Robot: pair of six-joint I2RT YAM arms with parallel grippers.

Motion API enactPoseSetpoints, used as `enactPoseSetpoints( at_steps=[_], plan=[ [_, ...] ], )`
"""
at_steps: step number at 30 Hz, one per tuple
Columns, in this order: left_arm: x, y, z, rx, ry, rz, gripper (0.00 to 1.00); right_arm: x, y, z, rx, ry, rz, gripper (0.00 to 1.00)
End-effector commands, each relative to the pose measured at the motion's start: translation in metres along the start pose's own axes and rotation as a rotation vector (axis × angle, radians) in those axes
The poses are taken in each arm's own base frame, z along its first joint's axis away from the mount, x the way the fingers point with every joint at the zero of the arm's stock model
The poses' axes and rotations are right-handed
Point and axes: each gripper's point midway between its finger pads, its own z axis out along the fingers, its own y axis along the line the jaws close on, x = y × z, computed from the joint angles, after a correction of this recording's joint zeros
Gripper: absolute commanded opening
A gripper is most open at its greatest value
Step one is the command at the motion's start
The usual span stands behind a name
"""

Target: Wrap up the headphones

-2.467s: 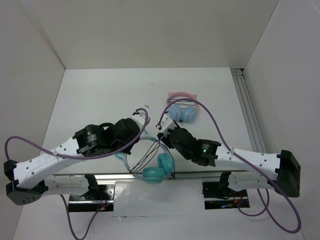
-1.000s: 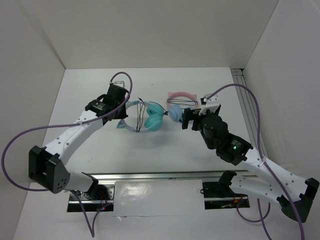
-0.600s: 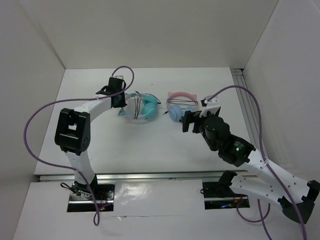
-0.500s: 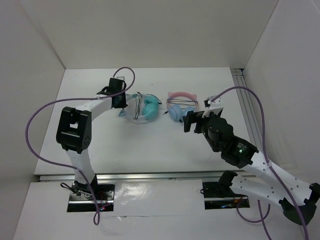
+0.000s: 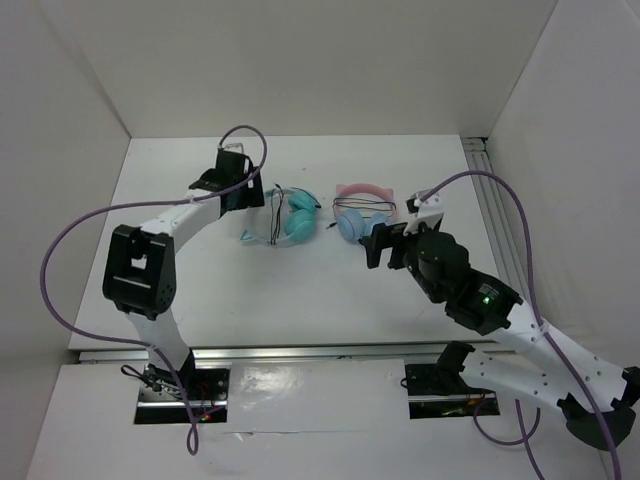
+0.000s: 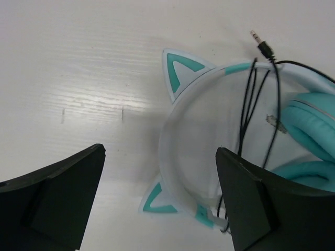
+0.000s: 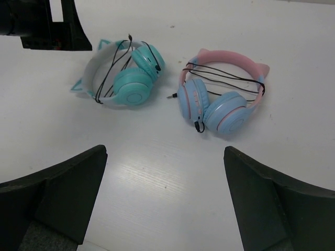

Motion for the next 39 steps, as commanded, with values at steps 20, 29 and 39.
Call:
enactPoseSetpoints(
  at_steps=[20,29,39],
  plan=[
    [0.001,0.007,-0.425,0.648,-0.648,-0.055,1.0,-0.114,-0.051,-0.154,-0.068,-0.167,0.19,1.0],
    [0.038,0.047,-0.439,0.546,-0.673,-0.032,1.0,-0.111,-0.074,-0.182,-0.042,-0.189,0.236,1.0],
    [0.035,0.04,-0.424,0.539,-0.628,-0.045,1.0,-0.114,-0.073,-0.182,-0.045,-0.198,0.241,1.0]
  ],
)
